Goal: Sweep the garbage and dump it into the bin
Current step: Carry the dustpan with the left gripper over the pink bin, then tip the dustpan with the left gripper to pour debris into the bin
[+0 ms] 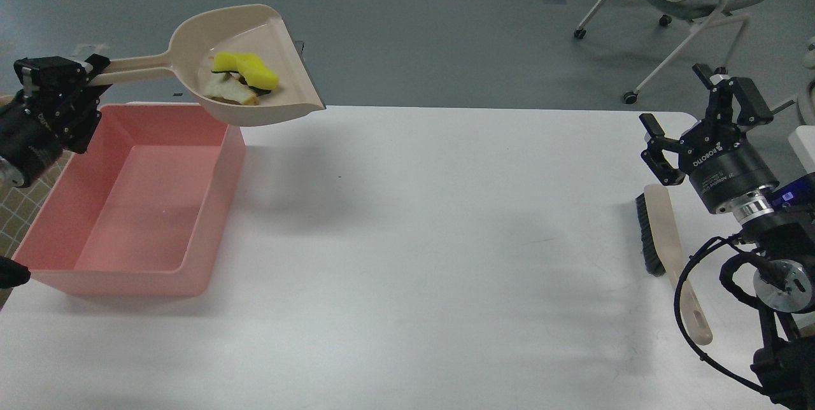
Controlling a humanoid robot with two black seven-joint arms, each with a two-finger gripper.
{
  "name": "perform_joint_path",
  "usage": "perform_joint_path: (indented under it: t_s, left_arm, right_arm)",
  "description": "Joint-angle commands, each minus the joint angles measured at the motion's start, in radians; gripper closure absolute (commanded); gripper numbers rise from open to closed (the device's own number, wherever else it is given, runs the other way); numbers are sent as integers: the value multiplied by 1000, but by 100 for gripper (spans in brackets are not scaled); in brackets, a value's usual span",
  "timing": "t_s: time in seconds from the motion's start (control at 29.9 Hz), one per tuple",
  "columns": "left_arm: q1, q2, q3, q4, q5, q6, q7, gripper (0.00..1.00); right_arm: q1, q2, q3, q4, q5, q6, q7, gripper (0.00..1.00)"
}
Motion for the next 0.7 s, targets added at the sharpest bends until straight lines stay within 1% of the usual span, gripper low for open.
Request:
perform_joint_path:
  t_s: [0.0,0.07,0.2,0.3,0.4,0.43,0.53,0.67]
  left_arm:
    - [2,11,-2,27,1,-37,-15,85]
    - [9,21,-2,42,1,-71,-32,85]
    - [14,28,-2,80,4,-140,-43,85]
    - [14,35,-4,132,6,-184,-48,85]
    - [13,37,-7,220,9,-255,-64,85]
    - [13,37,-15,252,10,-281,-64,85]
    - [11,37,-22,297,13,-329,-64,85]
    - [9,44,-22,314,15,-336,-64,85]
  right_arm:
    - [0,1,0,-6,0,0,0,0]
    - [-1,-1,0,-6,0,0,0,0]
    - [-5,1,0,-6,-2,0,0,0]
    - [-3,-1,0,-6,-2,0,0,0]
    - [-5,-1,0,-6,0,0,0,0]
    - [-5,-1,-2,-6,-2,0,0,0]
    - [-6,-1,-2,-12,-2,0,0,1]
    - [-5,2,-3,-12,-2,0,0,1]
